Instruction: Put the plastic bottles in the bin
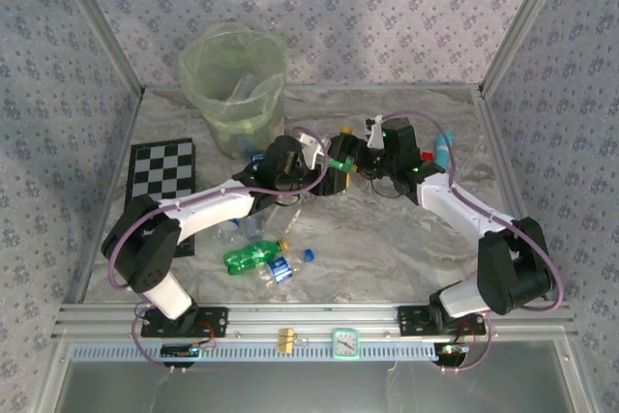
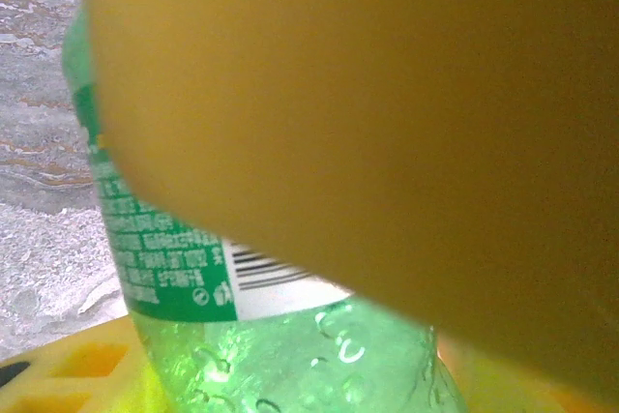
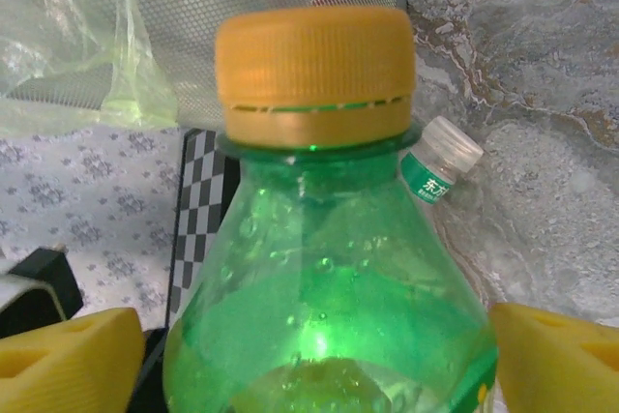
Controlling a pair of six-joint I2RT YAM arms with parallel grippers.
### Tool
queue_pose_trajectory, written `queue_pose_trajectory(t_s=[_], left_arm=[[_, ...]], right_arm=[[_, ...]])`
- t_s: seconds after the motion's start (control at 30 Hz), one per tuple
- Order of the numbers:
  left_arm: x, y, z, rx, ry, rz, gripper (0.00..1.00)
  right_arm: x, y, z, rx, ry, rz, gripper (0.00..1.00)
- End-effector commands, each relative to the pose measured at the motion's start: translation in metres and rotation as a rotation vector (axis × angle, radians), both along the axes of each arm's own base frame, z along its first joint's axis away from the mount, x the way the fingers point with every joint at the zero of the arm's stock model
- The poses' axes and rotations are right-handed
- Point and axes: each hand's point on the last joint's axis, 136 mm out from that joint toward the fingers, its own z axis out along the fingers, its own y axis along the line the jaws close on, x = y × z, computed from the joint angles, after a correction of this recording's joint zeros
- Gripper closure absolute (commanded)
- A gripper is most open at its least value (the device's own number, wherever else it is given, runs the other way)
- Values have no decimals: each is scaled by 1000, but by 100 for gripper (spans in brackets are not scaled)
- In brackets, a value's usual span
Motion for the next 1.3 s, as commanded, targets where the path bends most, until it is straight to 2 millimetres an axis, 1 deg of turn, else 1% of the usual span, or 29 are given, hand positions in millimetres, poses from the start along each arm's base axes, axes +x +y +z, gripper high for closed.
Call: queue_pose_trajectory(t_s=[0.0, 0.1, 0.17, 0.23, 0.33, 0.47, 0.73, 0.87, 0.93, 1.03, 1.1, 1.17, 1.27], left_arm=[[4, -1, 6, 4, -29, 2, 51], [5, 3, 6, 7, -31, 13, 51], [6, 6, 8, 7, -36, 20, 51], [9, 12, 14, 7, -47, 30, 51], [17, 25, 30, 16, -86, 51, 52], [34, 46, 66, 40, -175, 75, 51], [72, 84, 152, 183, -400, 106, 52], [95, 116, 191, 269, -526, 193, 51], [108, 134, 205, 293, -558, 245, 51], [128, 163, 216, 338, -564, 316, 51], [141, 184, 218, 376, -546, 358, 51], [152, 202, 213, 414, -514, 395, 51], [167, 227, 201, 471, -456, 442, 50]], right_arm=[[1, -10, 19, -19, -47, -19, 3], [3, -24, 16, -46, -42, -57, 0], [4, -33, 13, -58, -35, -80, 0], [5, -42, 10, -72, -29, -102, 0], [5, -52, 3, -91, -17, -124, 0], [5, -58, -2, -112, -17, -139, 0], [4, -51, -13, -112, -2, -115, 0], [4, -49, -17, -113, 4, -105, 0], [3, -49, -18, -116, 5, -103, 0], [2, -49, -20, -123, 3, -97, 0], [0, -49, -21, -132, 3, -89, 0], [-1, -49, -21, -139, 1, -83, 0], [-2, -50, -22, -153, 1, -77, 0]])
